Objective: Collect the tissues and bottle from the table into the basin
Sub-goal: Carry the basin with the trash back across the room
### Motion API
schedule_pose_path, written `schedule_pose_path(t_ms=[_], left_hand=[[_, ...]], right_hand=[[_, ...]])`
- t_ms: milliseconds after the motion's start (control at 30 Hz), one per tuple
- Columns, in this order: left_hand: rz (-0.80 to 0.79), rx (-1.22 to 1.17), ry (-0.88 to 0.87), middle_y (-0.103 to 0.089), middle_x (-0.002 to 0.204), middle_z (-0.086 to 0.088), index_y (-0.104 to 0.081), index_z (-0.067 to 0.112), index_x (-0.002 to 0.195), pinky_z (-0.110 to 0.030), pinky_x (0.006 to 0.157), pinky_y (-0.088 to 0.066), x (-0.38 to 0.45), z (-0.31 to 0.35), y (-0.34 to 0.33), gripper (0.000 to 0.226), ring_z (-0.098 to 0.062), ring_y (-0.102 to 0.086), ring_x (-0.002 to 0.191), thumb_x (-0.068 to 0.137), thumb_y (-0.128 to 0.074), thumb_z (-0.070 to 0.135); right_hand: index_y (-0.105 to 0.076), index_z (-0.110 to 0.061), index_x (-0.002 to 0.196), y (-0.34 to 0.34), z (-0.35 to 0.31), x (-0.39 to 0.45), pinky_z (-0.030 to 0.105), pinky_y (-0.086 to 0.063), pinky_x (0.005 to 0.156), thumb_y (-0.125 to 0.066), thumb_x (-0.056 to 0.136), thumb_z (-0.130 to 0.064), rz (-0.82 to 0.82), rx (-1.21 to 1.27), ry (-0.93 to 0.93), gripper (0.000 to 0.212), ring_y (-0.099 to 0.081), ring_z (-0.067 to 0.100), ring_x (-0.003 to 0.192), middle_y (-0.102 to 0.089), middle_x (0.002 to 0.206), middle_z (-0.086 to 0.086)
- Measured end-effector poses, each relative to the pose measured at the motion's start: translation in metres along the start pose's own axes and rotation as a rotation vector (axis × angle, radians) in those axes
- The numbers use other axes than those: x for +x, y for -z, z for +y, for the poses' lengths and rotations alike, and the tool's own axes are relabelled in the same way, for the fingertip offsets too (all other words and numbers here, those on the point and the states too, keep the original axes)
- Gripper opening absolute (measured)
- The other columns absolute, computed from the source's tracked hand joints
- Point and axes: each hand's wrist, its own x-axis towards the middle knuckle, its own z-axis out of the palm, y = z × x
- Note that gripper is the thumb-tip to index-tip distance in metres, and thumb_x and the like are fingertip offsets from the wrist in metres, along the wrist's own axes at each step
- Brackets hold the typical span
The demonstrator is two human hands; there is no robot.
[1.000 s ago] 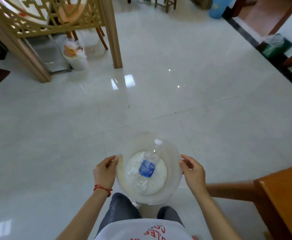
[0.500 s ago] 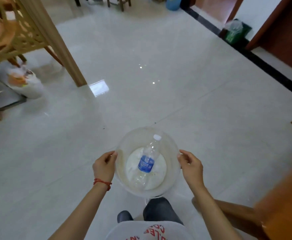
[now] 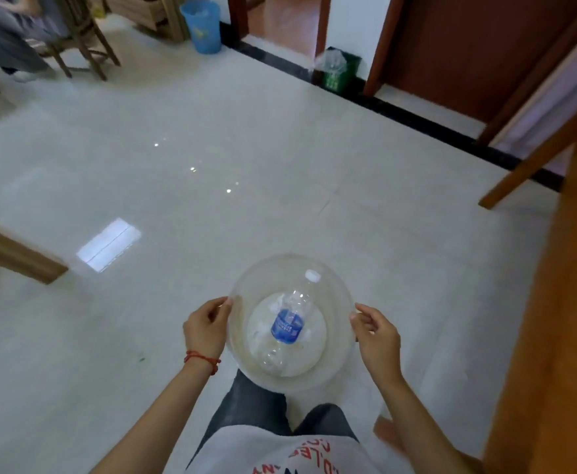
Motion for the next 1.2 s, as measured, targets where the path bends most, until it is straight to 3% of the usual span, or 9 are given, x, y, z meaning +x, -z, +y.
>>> schedule_pose_path(t_ms=[167,367,667,767,833,933,1200], left_hand=[[-0.151,0.065,-0.093,-0.071,0.097,-0.01,-0.069,0.009,0.096,-0.026,0.081,-0.039,0.057,0.047,-0.045,0.023,-0.015,-0.054,0.083,0.085,-0.056,0.025],[-0.305,0.074,-0.177,-0.071,0.094,-0.01,-0.069,0.01,0.097,-0.026,0.082,-0.041,0.129,0.106,-0.091,0.023,-0.017,-0.056,0.082,0.085,-0.056,0.025],[-0.45,0.075,-0.293,-0.065,0.078,0.0,-0.069,0.008,0.096,-0.026,0.08,-0.043,0.21,0.187,-0.158,0.023,-0.017,-0.056,0.076,0.085,-0.057,0.024],[-0.482,0.089,-0.301,-0.059,0.065,0.012,-0.07,0.01,0.093,-0.016,0.068,-0.04,0.231,0.204,-0.187,0.022,-0.008,-0.054,0.065,0.084,-0.057,0.026],[-0.496,0.09,-0.301,-0.057,0.063,0.015,-0.07,0.01,0.093,-0.009,0.064,-0.035,0.242,0.217,-0.208,0.022,0.001,-0.052,0.064,0.084,-0.058,0.026],[-0.51,0.095,-0.295,-0.057,0.062,0.012,-0.07,0.011,0.093,-0.009,0.062,-0.035,0.257,0.239,-0.244,0.021,0.0,-0.052,0.063,0.084,-0.058,0.026],[-0.532,0.132,-0.306,-0.059,0.064,0.011,-0.069,0.01,0.096,-0.009,0.063,-0.034,0.295,0.322,-0.366,0.023,-0.003,-0.052,0.065,0.085,-0.056,0.026]], right_hand=[[-0.066,-0.013,0.102,0.01,-0.016,0.046,0.041,-0.053,0.081,-0.062,0.084,-0.015,0.158,0.058,-0.047,0.018,-0.06,0.017,0.079,-0.064,0.081,-0.002],[-0.066,-0.014,0.102,0.01,-0.049,0.103,0.037,-0.053,0.083,-0.061,0.085,-0.016,0.317,0.097,-0.095,0.019,-0.062,0.017,0.085,-0.065,0.084,-0.003],[-0.066,-0.013,0.103,0.013,-0.084,0.178,0.031,-0.053,0.078,-0.061,0.085,-0.015,0.478,0.17,-0.122,0.019,-0.06,0.011,0.079,-0.065,0.083,-0.006],[-0.066,-0.013,0.104,0.022,-0.09,0.207,0.02,-0.052,0.072,-0.061,0.085,-0.015,0.504,0.16,-0.14,0.02,-0.06,0.009,0.077,-0.066,0.082,-0.005],[-0.066,-0.013,0.104,0.029,-0.091,0.228,0.025,-0.053,0.074,-0.061,0.085,-0.015,0.519,0.171,-0.157,0.02,-0.061,0.012,0.079,-0.067,0.086,0.0],[-0.066,-0.014,0.104,0.042,-0.095,0.265,0.036,-0.054,0.081,-0.061,0.085,-0.016,0.527,0.174,-0.17,0.02,-0.062,0.015,0.084,-0.066,0.089,-0.003],[-0.065,-0.013,0.106,0.106,-0.108,0.396,0.045,-0.053,0.086,-0.06,0.085,-0.016,0.535,0.171,-0.19,0.021,-0.06,0.01,0.085,-0.064,0.087,-0.007]])
